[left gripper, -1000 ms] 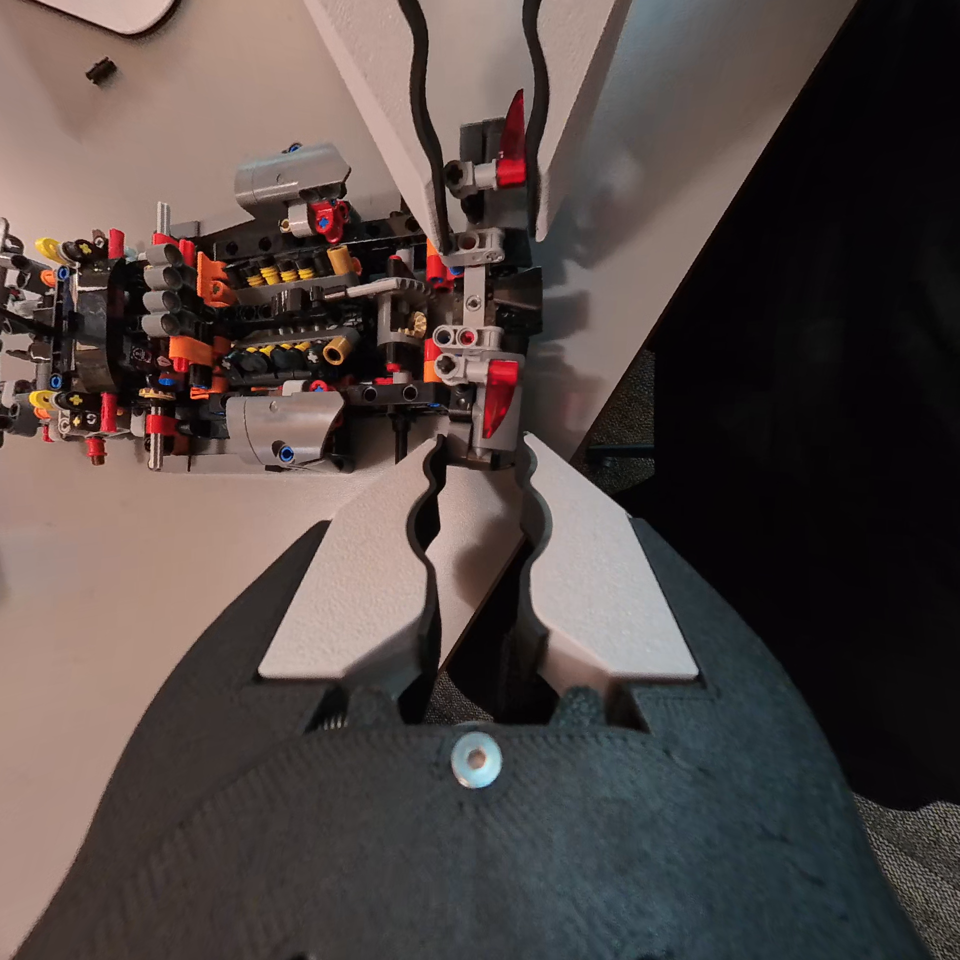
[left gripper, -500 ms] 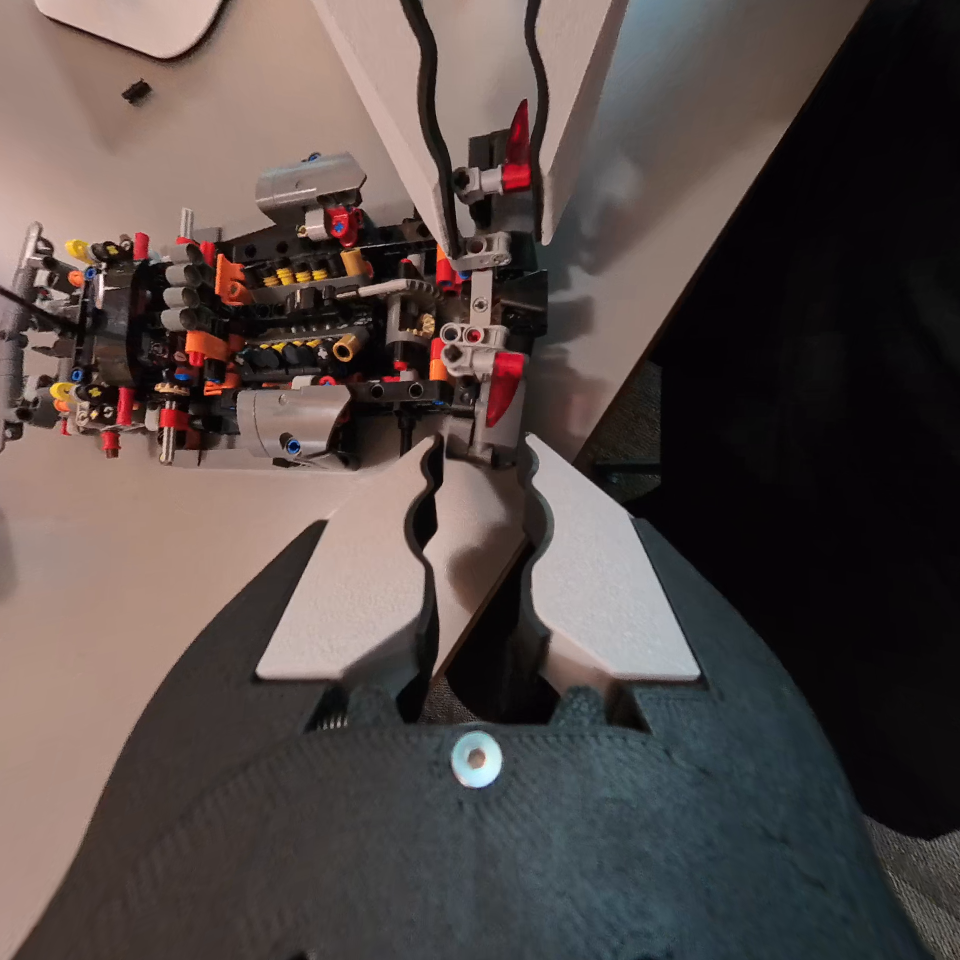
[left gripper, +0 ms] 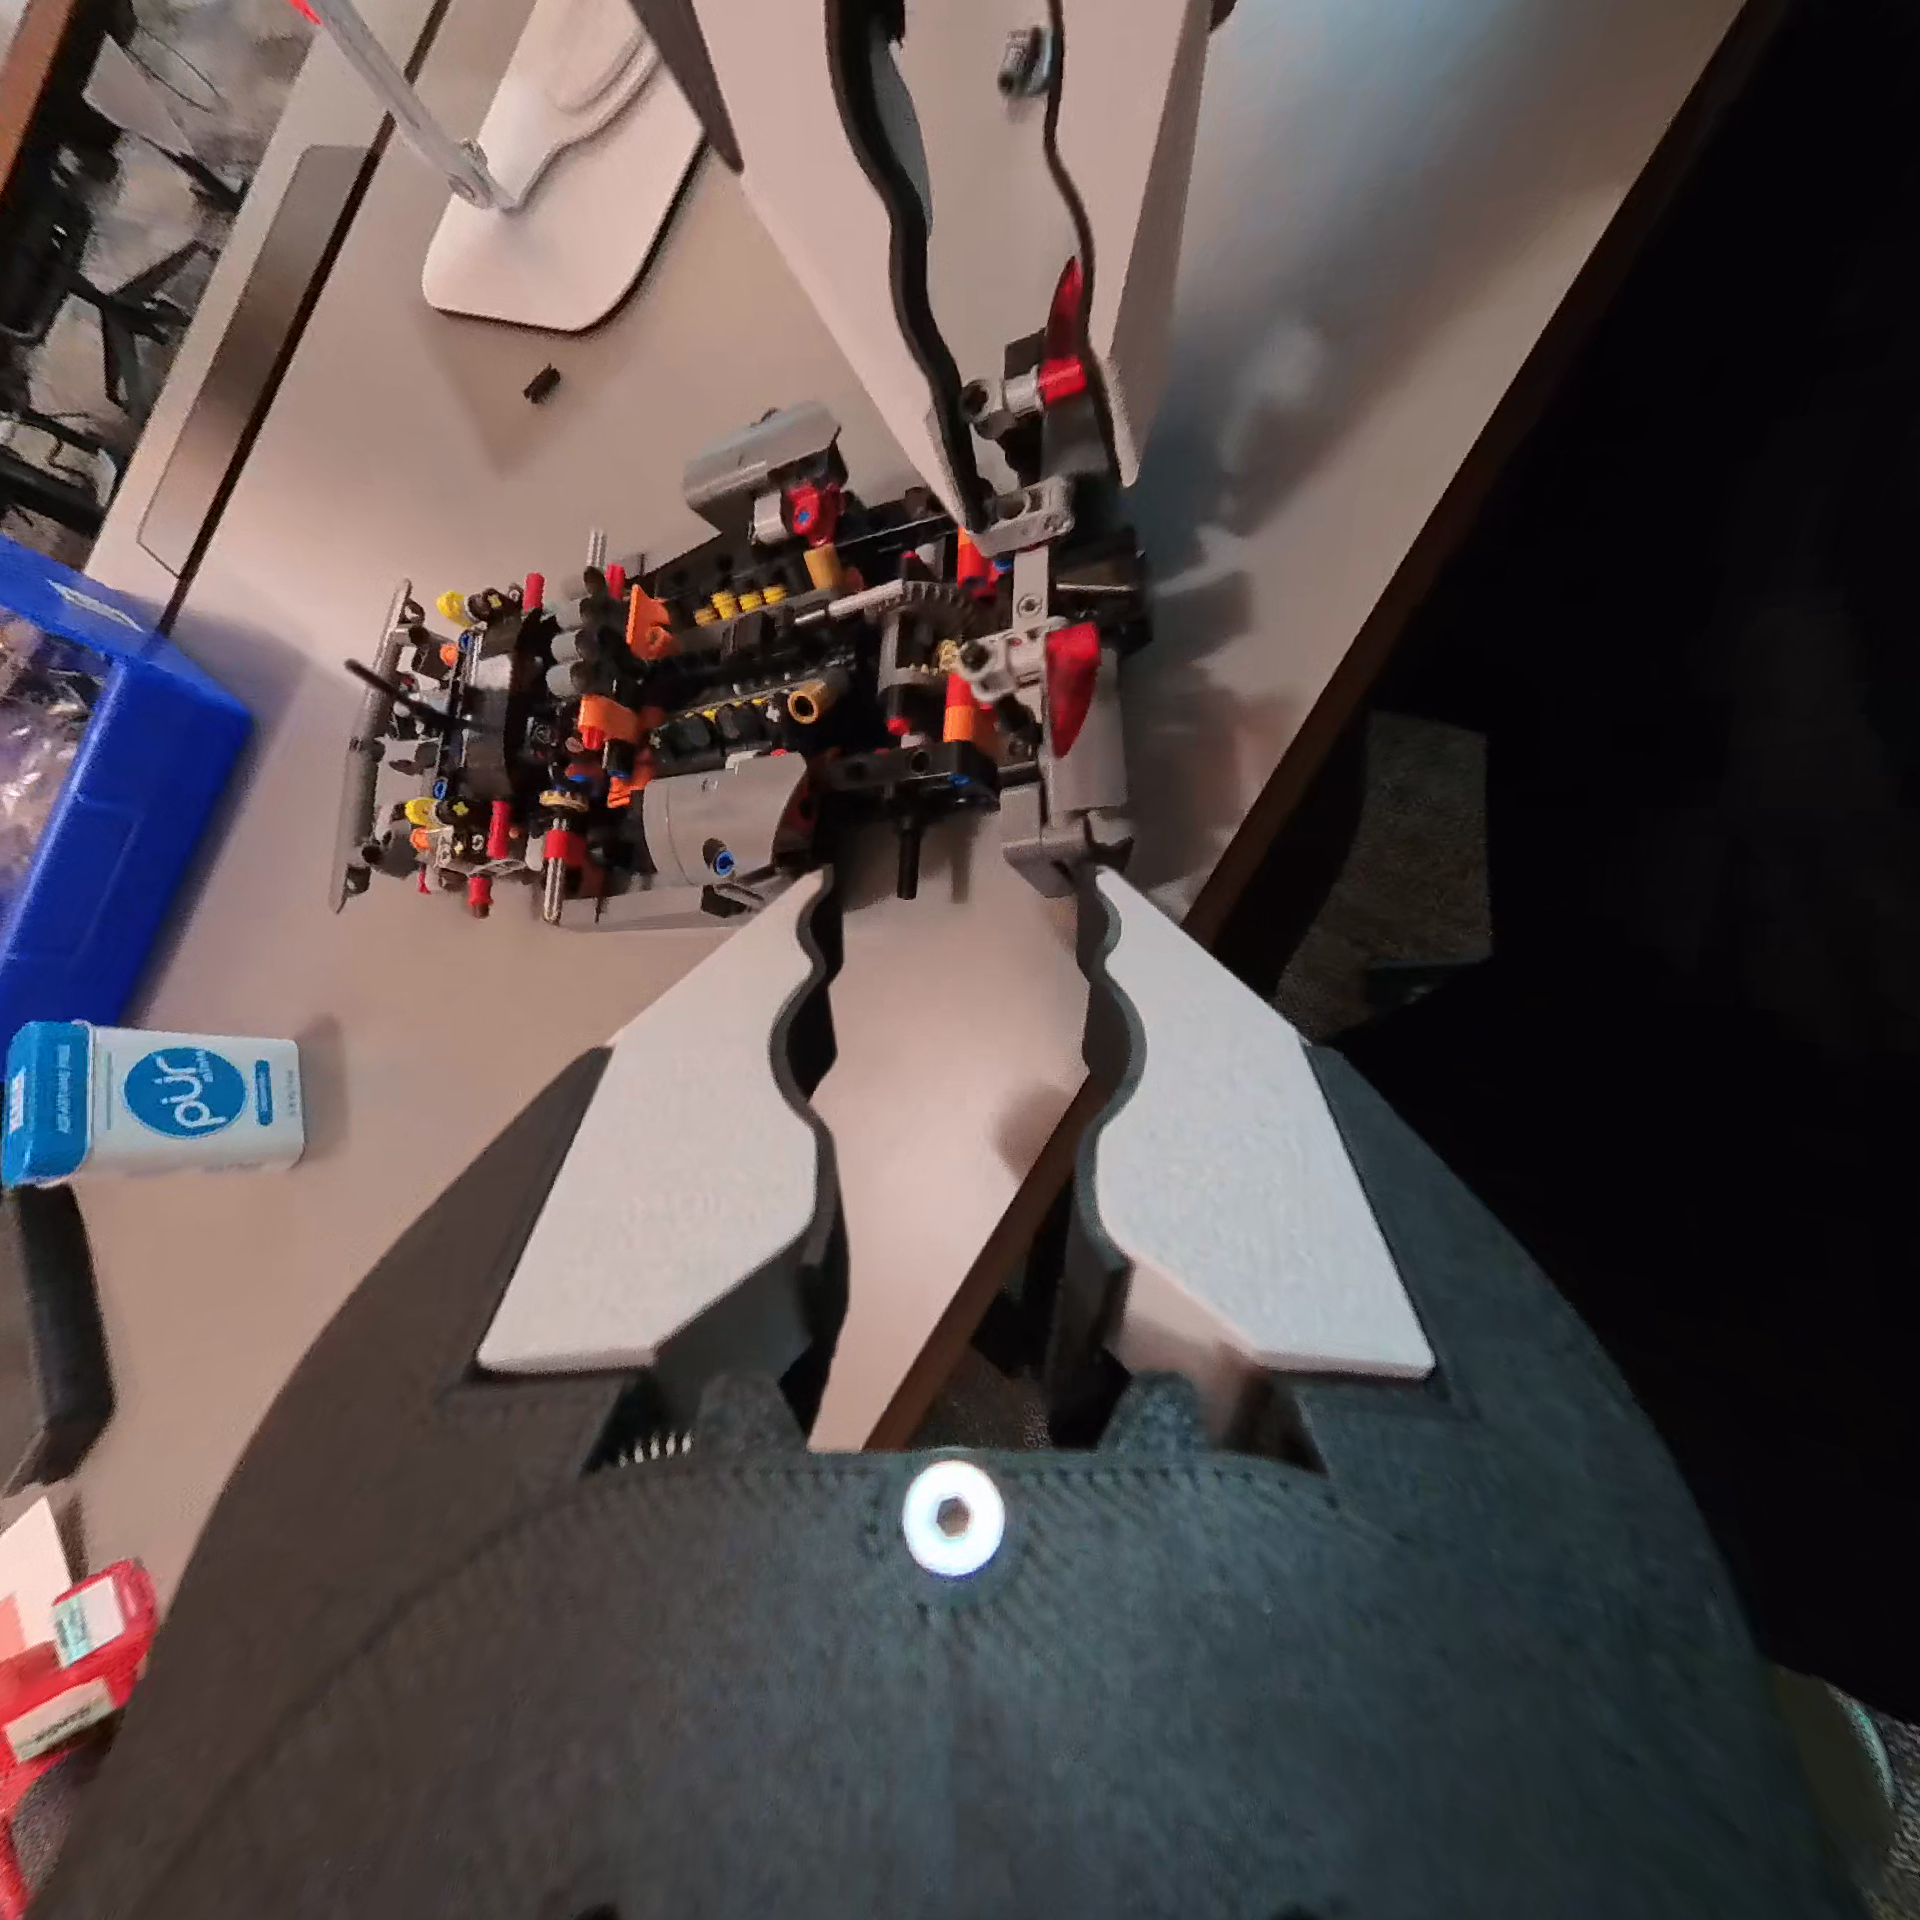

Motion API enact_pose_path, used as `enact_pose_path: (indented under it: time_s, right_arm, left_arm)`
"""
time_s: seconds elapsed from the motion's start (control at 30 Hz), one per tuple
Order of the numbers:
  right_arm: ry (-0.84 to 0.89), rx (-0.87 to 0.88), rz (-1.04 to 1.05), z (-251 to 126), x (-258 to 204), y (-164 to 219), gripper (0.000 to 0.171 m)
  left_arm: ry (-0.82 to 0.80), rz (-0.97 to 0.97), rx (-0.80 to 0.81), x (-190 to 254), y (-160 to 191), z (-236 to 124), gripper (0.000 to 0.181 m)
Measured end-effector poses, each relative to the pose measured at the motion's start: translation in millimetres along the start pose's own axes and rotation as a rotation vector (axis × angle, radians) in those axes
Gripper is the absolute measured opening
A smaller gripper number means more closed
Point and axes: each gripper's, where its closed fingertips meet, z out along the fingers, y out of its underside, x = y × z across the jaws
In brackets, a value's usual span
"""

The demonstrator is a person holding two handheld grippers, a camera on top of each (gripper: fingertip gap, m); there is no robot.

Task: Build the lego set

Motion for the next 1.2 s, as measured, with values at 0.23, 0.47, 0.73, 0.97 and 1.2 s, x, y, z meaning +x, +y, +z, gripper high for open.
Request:
enact_pose_path:
  time_s: [0.23, 0.47, 0.73, 0.97, 1.2]
  right_arm:
    - [-0.003, 0.009, 0.010, 0, 0, 0, 0.025]
    - [-0.008, 0.019, 0.011, 0, 0, -1, 0.024]
    - [-0.004, 0.022, 0.015, 0, 0, 0, 0.024]
    - [-0.020, 0.033, 0.022, 0, 0, -1, 0.024]
    - [-0.024, 0.050, 0.039, -2, 0, -1, 0.025]
  left_arm:
    - [-0.004, -0.052, 0.013, -4, 9, -13, 0.038]
    - [-0.042, 0.027, 0.212, 12, -51, -16, 0.039]
    - [-0.053, 0.149, 0.095, 10, -36, 21, 0.035]
    - [0.028, 0.150, 0.095, 13, -33, 27, 0.030]
    - [0.085, 0.169, 0.092, 13, -32, 31, 0.030]
